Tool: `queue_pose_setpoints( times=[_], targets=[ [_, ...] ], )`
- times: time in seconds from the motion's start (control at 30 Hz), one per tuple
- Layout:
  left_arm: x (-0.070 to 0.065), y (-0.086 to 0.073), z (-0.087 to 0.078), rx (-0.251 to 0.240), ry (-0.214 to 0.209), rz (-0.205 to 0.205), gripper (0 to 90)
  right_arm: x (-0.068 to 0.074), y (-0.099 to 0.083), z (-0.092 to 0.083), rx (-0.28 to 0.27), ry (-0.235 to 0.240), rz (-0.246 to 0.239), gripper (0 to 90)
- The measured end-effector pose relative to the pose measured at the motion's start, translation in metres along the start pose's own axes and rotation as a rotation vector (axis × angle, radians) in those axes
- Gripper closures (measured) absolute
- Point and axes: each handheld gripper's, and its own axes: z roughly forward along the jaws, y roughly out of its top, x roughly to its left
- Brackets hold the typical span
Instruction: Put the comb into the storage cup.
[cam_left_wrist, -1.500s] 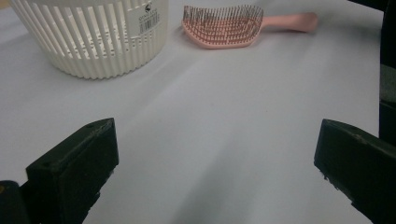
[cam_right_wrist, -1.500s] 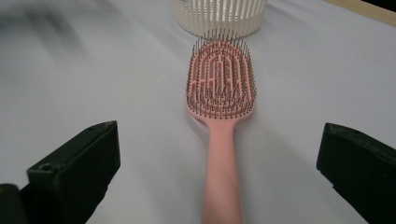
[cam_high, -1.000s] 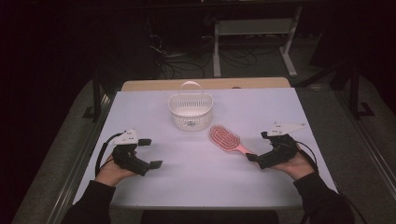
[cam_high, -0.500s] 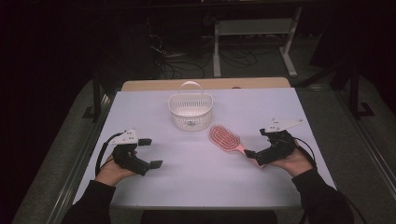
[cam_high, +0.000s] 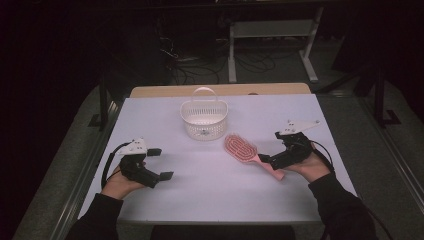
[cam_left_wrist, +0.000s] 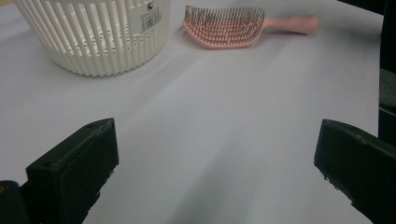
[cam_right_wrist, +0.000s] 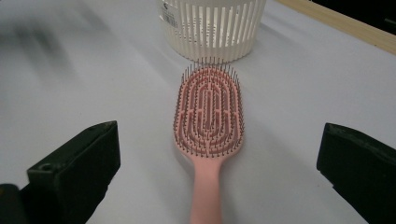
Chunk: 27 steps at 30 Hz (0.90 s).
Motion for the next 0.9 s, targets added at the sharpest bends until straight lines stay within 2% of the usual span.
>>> queue_pose_setpoints(
  times=[0.7, 0.9],
  targets=[
    [0.001, 0.000, 0.000, -0.011, -0.003, -0.016, 0.0, -0.004, 0.019, 0.015, 0.032, 0.003, -0.013, 0.0],
    [0.001, 0.000, 0.000, -0.010, -0.003, -0.008, 0.0, -0.005, 0.025, 0.019, 0.037, 0.004, -0.020, 0.0]
  ],
)
